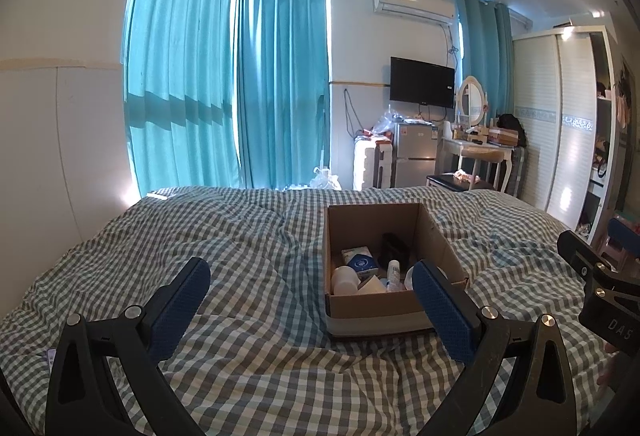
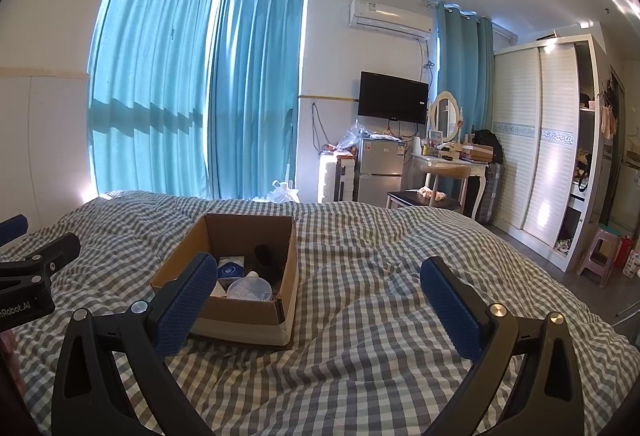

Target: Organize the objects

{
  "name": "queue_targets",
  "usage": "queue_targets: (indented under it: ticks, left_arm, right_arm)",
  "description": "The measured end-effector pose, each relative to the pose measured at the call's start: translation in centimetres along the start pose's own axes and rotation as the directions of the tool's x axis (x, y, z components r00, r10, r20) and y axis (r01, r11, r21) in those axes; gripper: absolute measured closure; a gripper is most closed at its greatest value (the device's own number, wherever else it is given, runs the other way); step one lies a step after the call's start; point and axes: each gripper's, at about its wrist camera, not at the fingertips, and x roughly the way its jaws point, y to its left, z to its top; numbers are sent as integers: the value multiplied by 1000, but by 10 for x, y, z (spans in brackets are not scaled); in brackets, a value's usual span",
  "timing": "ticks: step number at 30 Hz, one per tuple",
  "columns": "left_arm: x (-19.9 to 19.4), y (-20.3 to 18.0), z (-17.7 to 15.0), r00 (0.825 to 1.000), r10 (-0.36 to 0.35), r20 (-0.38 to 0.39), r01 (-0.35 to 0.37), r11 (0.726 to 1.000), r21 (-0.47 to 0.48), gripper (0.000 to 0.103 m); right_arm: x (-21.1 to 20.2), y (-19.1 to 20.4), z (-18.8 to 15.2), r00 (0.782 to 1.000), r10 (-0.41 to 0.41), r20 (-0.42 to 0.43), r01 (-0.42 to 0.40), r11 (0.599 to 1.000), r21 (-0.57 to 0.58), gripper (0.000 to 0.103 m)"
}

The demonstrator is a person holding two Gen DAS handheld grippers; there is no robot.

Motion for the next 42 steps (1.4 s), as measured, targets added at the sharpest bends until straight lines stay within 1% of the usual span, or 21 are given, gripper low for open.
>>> queue_targets:
  ticks: [16,18,25,42]
  left_arm:
    - [1,2,-2,1000,8,-19,-8,1000,-2,0]
    - [2,2,-2,1000,-2,-26,2,1000,-7,0]
    - [1,2,-2,1000,16,-20,-16,1000,-6,0]
    - [0,4,-2,1000,22,-14,-22,1000,-1,0]
  right_arm:
    - [3,4,-2,1000,6,-13,-6,1000,-7,1]
    - [3,5,-3,1000,7,-15,-7,1000,-8,1]
    - [4,5,-4,1000,5,-17,-5,1000,-8,1]
    - [8,6,-11,1000,6,-25,-7,1000,-14,1]
